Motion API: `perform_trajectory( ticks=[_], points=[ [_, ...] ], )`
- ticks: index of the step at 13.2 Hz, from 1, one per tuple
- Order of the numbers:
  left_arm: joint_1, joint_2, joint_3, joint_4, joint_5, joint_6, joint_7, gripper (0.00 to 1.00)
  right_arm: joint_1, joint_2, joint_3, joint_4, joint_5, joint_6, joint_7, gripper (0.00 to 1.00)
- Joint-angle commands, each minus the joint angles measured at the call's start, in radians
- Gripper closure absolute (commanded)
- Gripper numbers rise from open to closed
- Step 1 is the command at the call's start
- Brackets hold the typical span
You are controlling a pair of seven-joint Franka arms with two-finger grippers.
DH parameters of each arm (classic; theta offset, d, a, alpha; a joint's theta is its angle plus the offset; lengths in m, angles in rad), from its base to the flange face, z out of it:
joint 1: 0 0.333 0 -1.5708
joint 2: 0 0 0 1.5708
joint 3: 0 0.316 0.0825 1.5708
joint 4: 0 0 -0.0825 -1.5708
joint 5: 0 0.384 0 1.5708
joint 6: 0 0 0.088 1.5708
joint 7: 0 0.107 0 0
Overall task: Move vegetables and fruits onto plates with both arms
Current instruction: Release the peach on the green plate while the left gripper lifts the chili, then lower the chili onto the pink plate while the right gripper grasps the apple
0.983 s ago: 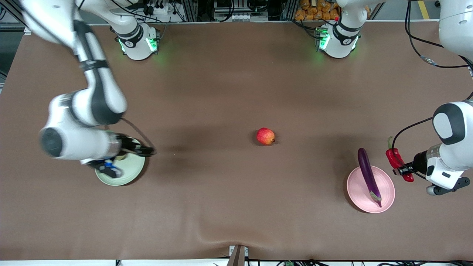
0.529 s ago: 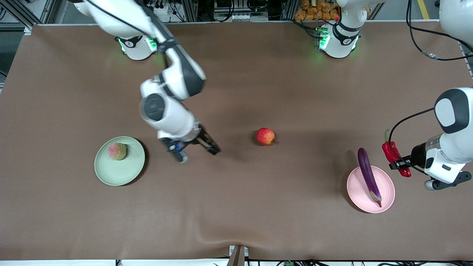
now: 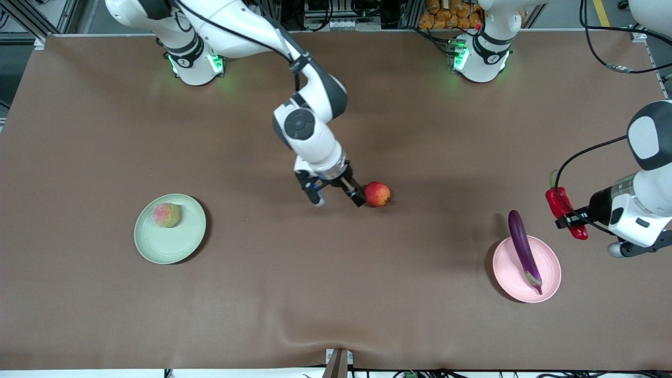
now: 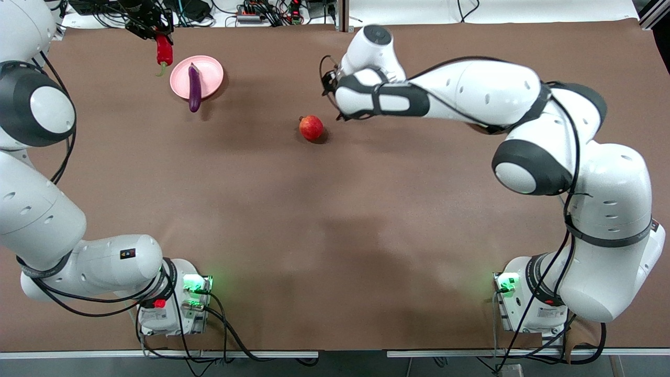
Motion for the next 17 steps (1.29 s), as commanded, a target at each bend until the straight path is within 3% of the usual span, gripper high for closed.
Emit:
perform_trajectory(
  ticks=[1, 6, 9, 10, 11, 12, 14, 15, 17],
  points=[
    [-0.001, -0.010, -0.007, -0.016, 0.014, -0.009, -0.015, 1.00, 0.047, 0.058, -0.016, 0.034, 0.017, 0.067, 0.071, 0.00],
    [-0.001, 0.004, -0.007, -0.008, 0.038, 0.004, -0.004, 1.00, 0.103, 0.127, -0.022, 0.037, 0.012, 0.207, 0.128, 0.00],
    [0.016, 0.073, 0.001, -0.007, 0.154, 0.113, 0.030, 1.00, 0.106, 0.165, -0.024, 0.070, 0.012, 0.236, 0.150, 0.00],
    [0.030, 0.114, 0.003, -0.007, 0.173, 0.161, 0.039, 1.00, 0.109, 0.184, -0.025, 0.098, 0.008, 0.234, 0.175, 0.08],
    [0.036, 0.158, 0.004, -0.007, 0.178, 0.233, 0.042, 1.00, 0.121, 0.191, -0.042, 0.101, 0.005, 0.234, 0.175, 0.29],
    [0.039, 0.201, 0.006, -0.001, 0.178, 0.291, 0.071, 1.00, 0.145, 0.202, -0.070, 0.101, -0.012, 0.234, 0.174, 0.44],
    [0.050, 0.280, 0.007, 0.059, 0.178, 0.320, 0.117, 1.00, 0.153, 0.198, -0.093, 0.101, -0.053, 0.222, 0.169, 1.00],
    [0.061, 0.297, 0.007, 0.071, 0.176, 0.323, 0.125, 1.00, 0.140, 0.179, -0.093, 0.101, -0.055, 0.189, 0.163, 1.00],
    [0.058, 0.324, 0.007, 0.078, 0.178, 0.347, 0.125, 1.00, 0.080, 0.141, -0.094, 0.150, -0.049, -0.016, 0.135, 1.00]
  ],
)
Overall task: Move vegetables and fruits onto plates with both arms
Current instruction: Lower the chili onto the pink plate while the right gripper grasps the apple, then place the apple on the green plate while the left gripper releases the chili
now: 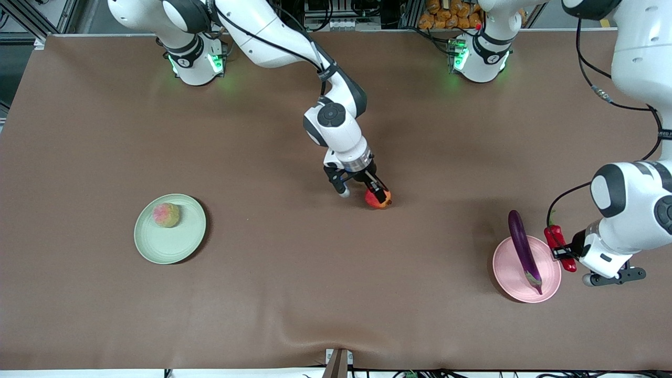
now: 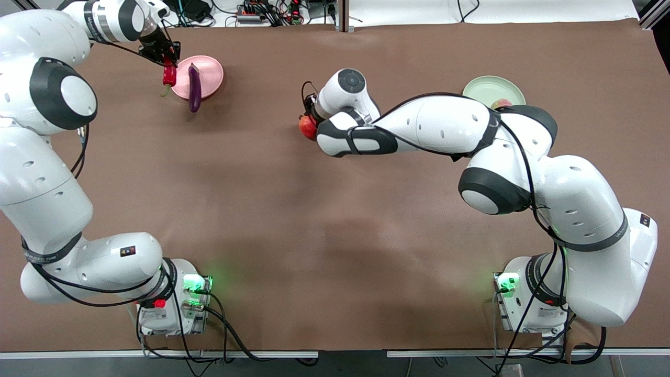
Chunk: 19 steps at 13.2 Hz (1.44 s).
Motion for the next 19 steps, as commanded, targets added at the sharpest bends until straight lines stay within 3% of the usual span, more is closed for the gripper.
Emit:
perform_trajectory(
  ticks=[1, 3, 6, 7, 8, 10, 12, 16, 19],
  points=[
    [0.003, 0.037, -0.008, 0.038, 0.023, 0.030, 0.009, 1.00, -0.096, -0.040, 0.001, 0.113, -0.020, -0.304, -0.054, 1.00],
    [0.008, 0.093, -0.005, 0.055, 0.032, 0.087, -0.004, 1.00, -0.178, -0.045, 0.003, 0.229, -0.020, -0.591, -0.176, 1.00],
    [0.000, 0.168, 0.008, 0.116, 0.029, 0.127, -0.014, 0.96, -0.346, -0.112, 0.009, 0.279, -0.011, -0.828, -0.455, 1.00],
    [-0.004, 0.182, 0.011, 0.133, 0.030, 0.133, -0.024, 0.54, -0.405, -0.145, 0.007, 0.279, 0.000, -0.889, -0.556, 1.00],
    [-0.003, 0.185, 0.023, 0.142, 0.026, 0.133, -0.037, 0.01, -0.461, -0.181, 0.003, 0.270, 0.020, -0.950, -0.649, 1.00],
    [-0.008, 0.177, 0.032, 0.158, 0.027, 0.130, -0.037, 0.00, -0.581, -0.210, -0.002, 0.252, 0.012, -1.075, -0.817, 1.00],
    [-0.009, 0.145, 0.028, 0.158, 0.024, 0.086, -0.037, 0.00, -0.701, -0.227, -0.005, 0.187, -0.015, -1.112, -1.020, 1.00],
    [-0.008, -0.005, -0.015, 0.150, 0.041, -0.071, -0.018, 0.00, -0.838, -0.236, -0.004, 0.027, -0.032, -0.996, -1.229, 1.00],
    [-0.009, -0.152, -0.018, 0.150, 0.161, -0.164, 0.066, 0.00, -0.862, -0.236, -0.005, -0.055, -0.034, -0.875, -1.269, 1.00]
  ],
)
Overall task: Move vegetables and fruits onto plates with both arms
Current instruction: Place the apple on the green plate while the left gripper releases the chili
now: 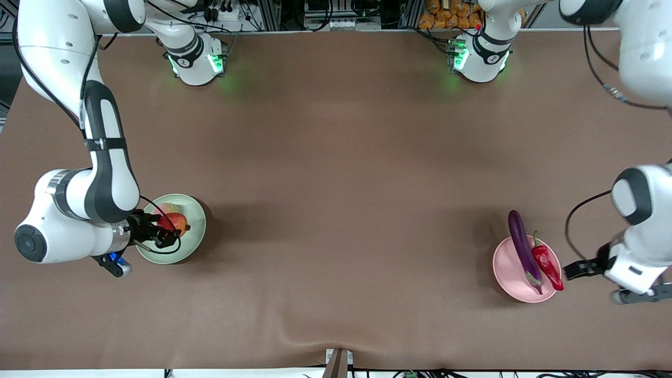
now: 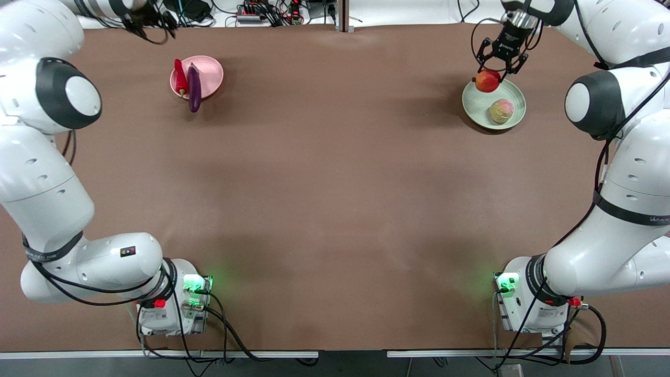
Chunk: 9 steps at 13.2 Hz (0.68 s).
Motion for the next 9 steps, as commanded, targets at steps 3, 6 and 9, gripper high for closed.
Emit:
perform_trajectory(
  ticks=[3, 6, 9],
  points=[
    [0.006, -0.246, -0.037, -0.043, 0.019, -0.230, 0.064, 0.00, -0.022, -0.042, 0.023, -0.182, -0.014, 0.213, -0.054, 0.77],
    [0.015, -0.371, -0.045, -0.043, -0.175, -0.421, 0.069, 0.00, -0.023, -0.072, 0.029, -0.111, -0.002, 0.076, -0.056, 0.00],
    [0.015, -0.495, -0.048, -0.050, -0.191, -0.632, 0.076, 0.00, -0.012, -0.106, 0.031, 0.087, 0.000, -0.198, -0.051, 0.00]
  ],
)
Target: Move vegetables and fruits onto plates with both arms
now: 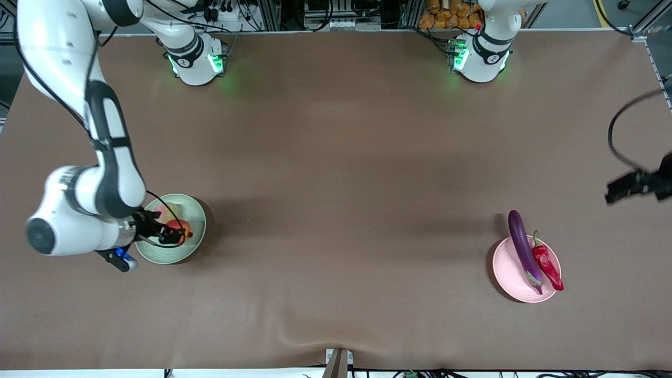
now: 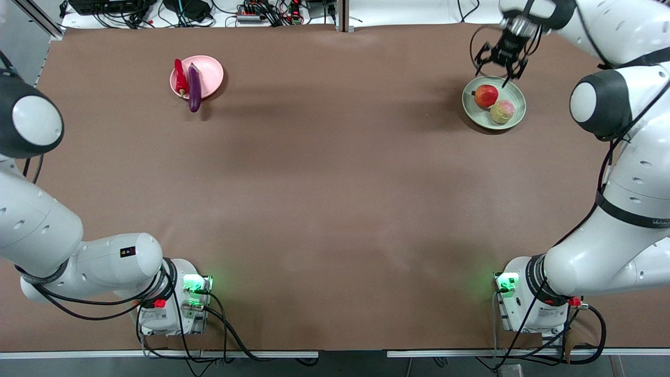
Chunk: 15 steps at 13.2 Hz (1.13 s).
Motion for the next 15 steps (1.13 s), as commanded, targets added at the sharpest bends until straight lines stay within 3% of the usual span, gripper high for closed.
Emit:
perform_trajectory(
  ticks=[1, 5, 7, 9, 11, 12, 15],
  points=[
    [0.013, -0.137, -0.006, -0.066, -0.050, -0.102, 0.024, 0.00, -0.015, -0.039, 0.017, 0.152, -0.001, -0.177, -0.017, 0.00],
    [0.013, -0.192, -0.004, -0.132, -0.095, -0.100, 0.006, 0.00, -0.017, -0.057, 0.011, 0.430, -0.009, -0.465, -0.122, 0.00],
    [0.003, -0.226, 0.004, -0.167, -0.105, -0.095, 0.004, 0.00, 0.005, -0.187, 0.006, 0.434, -0.049, -0.502, -0.146, 0.00],
    [-0.063, -0.275, 0.033, -0.252, -0.098, -0.049, 0.003, 0.00, 0.048, -0.250, 0.008, 0.432, -0.124, -0.507, -0.194, 0.00],
    [-0.253, -0.286, 0.204, -0.261, -0.090, -0.064, 0.001, 0.00, 0.061, -0.290, 0.011, 0.426, -0.248, -0.545, -0.468, 0.00],
    [-0.296, -0.292, 0.249, -0.260, -0.090, -0.081, 0.006, 0.00, 0.069, -0.313, 0.012, 0.424, -0.309, -0.544, -0.604, 0.00],
    [-0.296, -0.301, 0.234, -0.280, -0.099, -0.084, -0.014, 0.00, 0.066, -0.426, 0.011, 0.298, -0.322, -0.487, -0.633, 0.00]
  ],
)
